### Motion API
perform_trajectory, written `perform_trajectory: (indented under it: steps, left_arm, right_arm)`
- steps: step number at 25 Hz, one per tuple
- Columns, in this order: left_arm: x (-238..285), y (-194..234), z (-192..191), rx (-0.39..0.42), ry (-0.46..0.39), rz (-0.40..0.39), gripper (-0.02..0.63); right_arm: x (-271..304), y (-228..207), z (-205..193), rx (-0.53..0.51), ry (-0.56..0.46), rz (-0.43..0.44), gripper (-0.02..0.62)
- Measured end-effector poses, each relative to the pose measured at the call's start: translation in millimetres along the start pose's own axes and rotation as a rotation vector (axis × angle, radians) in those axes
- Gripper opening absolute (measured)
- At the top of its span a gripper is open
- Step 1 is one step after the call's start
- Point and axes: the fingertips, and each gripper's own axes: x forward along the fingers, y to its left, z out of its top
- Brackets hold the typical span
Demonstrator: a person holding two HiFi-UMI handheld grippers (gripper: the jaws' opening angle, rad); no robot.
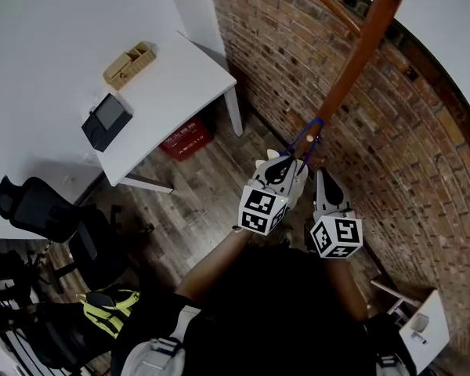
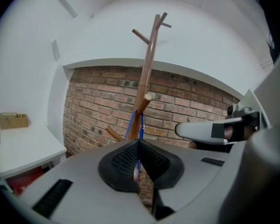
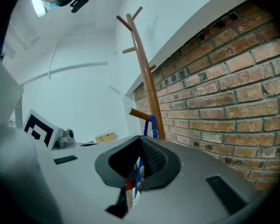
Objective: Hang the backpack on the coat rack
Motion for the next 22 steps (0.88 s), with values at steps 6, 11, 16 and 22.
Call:
perform_trajectory:
  steps: [6, 11, 16, 22]
  left_arm:
    - [-28, 8, 5, 0.02, -0.022, 0.038, 0.009]
    - [-54, 17, 6, 0.034, -0.013, 0.071, 0.008]
    - [-77, 28, 6, 0.022, -0.013, 0.099, 0.008]
    - [-96, 34, 5, 0.023, -0.025, 0.071, 0.006]
  right_arm:
    - [-7, 17, -5, 0.005, -0.004, -0.009, 0.012]
    - [-13, 34, -5, 0.001, -0.015, -0.023, 0.012]
    - [-19, 44, -9, 0.007, -0.014, -0.055, 0.012]
    - [-23, 53, -16, 0.002, -0.005, -0.099, 0.012]
